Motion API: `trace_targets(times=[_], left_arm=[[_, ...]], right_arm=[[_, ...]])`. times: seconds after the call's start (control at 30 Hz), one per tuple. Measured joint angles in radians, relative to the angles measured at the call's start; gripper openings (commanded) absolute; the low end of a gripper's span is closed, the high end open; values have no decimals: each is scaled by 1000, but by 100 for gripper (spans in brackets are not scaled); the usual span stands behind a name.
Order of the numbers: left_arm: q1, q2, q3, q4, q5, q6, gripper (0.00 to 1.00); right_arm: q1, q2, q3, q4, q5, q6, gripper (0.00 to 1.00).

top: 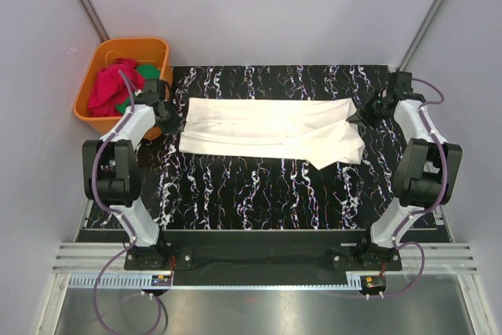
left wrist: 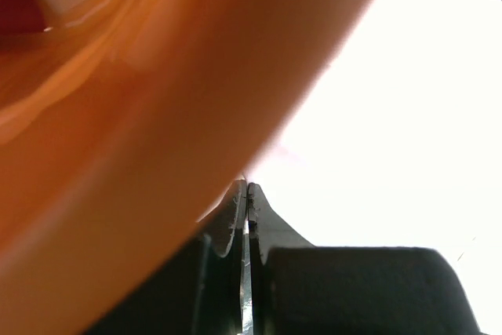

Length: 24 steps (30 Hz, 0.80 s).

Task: Fold and stack the t-shirts
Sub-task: Fold the tshirt

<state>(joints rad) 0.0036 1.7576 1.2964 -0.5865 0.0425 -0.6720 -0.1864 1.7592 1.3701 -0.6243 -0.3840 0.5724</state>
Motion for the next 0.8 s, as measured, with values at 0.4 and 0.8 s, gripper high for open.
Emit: trace_targets(times=[0.4,0.8], left_arm=[[-10,40,51,-16,-2,-10,0],[-16,93,128,-72,-20,-47,0]], right_arm=[[-8,62,64,7,-30,0,0],[-36,133,102,31,-61,5,0]])
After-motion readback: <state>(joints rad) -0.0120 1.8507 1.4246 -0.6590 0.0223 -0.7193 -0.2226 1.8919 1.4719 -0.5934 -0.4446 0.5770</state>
